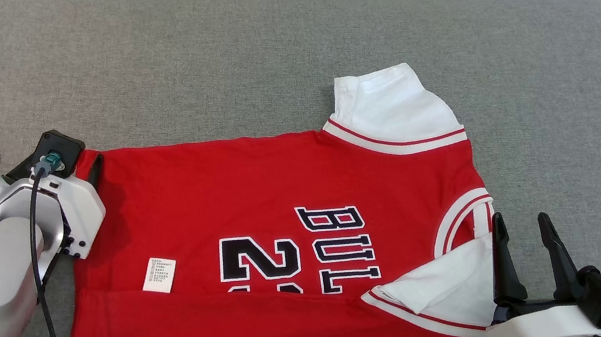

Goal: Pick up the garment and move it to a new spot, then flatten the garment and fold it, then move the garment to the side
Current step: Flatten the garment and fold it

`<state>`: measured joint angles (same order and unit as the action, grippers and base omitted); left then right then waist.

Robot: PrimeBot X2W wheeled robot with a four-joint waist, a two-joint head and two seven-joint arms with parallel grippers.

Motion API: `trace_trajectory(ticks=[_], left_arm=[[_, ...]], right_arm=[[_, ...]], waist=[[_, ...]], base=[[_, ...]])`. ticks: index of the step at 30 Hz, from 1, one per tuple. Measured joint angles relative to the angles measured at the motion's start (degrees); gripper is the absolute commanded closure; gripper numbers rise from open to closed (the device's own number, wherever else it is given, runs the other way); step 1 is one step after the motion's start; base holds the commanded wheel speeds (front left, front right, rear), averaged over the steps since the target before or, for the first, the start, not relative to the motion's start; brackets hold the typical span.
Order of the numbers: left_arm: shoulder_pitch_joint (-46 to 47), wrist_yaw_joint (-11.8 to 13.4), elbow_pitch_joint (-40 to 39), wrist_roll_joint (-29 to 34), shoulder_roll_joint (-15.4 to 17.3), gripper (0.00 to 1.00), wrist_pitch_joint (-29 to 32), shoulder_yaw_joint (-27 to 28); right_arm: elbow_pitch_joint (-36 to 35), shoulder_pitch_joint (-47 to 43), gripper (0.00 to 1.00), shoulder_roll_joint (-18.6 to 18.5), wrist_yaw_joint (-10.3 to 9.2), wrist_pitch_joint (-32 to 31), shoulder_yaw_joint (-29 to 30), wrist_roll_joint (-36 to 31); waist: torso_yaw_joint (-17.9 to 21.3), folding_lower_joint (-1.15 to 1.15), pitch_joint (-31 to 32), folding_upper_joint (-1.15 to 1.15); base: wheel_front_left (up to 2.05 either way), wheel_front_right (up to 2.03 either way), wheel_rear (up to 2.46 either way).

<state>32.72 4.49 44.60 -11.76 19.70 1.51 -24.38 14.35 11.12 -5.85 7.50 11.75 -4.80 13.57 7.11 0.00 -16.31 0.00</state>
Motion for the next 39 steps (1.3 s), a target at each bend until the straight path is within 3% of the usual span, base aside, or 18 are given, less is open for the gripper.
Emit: trace_trajectory(ticks=[2,3,4,5,6,15,22,29,39], left_arm=[[0.48,-0.56,0.64,-0.01,-0.2,0.0,0.08,-0.46],[0.62,-1.12,0.96,-0.04,-0.23,0.1,0.26,-0.59],[0.75,-1.49,1.21,-0.21,-0.33,0.51,0.3,-0.67],[0.81,-1.67,1.42,-0.41,-0.54,0.71,0.27,-0.75],[0.86,-1.75,1.56,-0.44,-0.73,1.0,0.13,-0.91],[0.92,-2.02,1.2,-1.54,-1.93,1.0,-3.13,-1.02],[0.86,-1.64,-3.19,-2.31,-3.67,1.0,-5.03,-1.54],[0.91,-1.68,-7.53,-1.89,-6.41,1.0,-6.36,-3.74],[3.34,-2.0,-9.07,-2.35,-11.22,1.0,-8.11,-5.99]], right_arm=[[0.38,0.03,0.0,0.04,0.0,0.07,0.07,-0.08],[0.58,0.03,0.0,0.05,0.0,0.12,0.07,-0.08],[0.71,0.03,0.0,0.05,0.0,0.13,0.12,-0.09],[0.78,0.03,0.0,0.07,0.0,0.13,0.16,-0.09],[0.83,0.04,0.0,0.07,0.0,0.14,0.22,-0.12],[1.01,1.14,0.0,-0.69,-0.01,-0.16,1.26,-0.03],[2.29,9.49,0.0,-3.81,-0.01,-5.04,3.05,3.26],[10.66,21.93,0.0,-7.67,-0.01,-14.06,3.89,7.09],[26.27,38.59,0.0,-12.36,-0.01,-24.95,-0.11,11.13]], waist=[[-0.01,0.0,0.0,0.0],[-0.01,0.0,0.0,0.0],[-0.04,0.0,-0.01,0.0],[-0.08,0.0,-0.01,0.0],[-0.12,0.0,0.0,0.0],[-1.71,0.0,-0.01,0.0],[-5.15,0.0,-0.93,0.0],[-10.66,0.0,-2.78,0.0],[-17.11,0.0,-7.77,0.0]], base=[[0.0,0.0,0.0],[0.0,0.0,0.0],[0.0,0.0,0.0],[0.0,0.0,0.0],[0.0,0.0,0.0],[0.0,0.0,0.0],[0.0,0.0,0.0],[0.0,0.0,0.0],[0.0,0.0,0.0]])
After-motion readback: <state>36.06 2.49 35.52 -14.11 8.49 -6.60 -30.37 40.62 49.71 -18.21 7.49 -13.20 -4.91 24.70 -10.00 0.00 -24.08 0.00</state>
